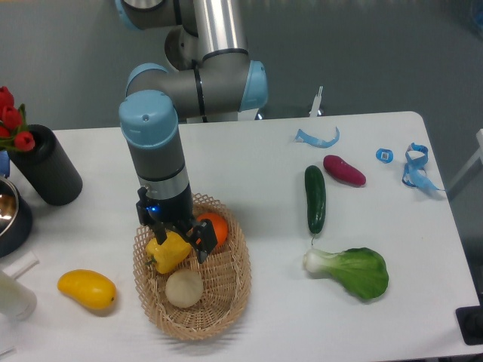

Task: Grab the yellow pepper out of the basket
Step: 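Lower the gripper onto the yellow pepper and close the fingers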

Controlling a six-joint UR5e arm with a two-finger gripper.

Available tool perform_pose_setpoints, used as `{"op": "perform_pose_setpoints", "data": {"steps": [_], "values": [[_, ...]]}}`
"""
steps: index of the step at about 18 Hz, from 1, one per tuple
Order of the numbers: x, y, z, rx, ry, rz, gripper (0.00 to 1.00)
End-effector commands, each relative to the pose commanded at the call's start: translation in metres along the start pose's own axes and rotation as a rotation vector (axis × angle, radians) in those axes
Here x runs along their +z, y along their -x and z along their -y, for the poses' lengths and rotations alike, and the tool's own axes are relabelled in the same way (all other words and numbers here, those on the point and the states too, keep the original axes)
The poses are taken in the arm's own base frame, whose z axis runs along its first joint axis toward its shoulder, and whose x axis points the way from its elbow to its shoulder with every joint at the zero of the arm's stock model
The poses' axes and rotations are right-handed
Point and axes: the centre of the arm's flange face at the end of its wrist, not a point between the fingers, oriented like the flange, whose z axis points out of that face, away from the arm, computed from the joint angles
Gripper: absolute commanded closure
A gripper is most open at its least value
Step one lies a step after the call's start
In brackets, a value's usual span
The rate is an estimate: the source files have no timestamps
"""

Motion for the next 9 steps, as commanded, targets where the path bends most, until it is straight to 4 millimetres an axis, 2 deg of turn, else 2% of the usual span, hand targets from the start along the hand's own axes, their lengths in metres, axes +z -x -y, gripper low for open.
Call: {"op": "perform_pose_setpoints", "data": {"steps": [3,9], "values": [[0.014,-0.005,-0.005,0.126,0.011,-0.028,0.00],[0.040,-0.026,-0.027,0.207,0.002,-0.126,0.00]]}}
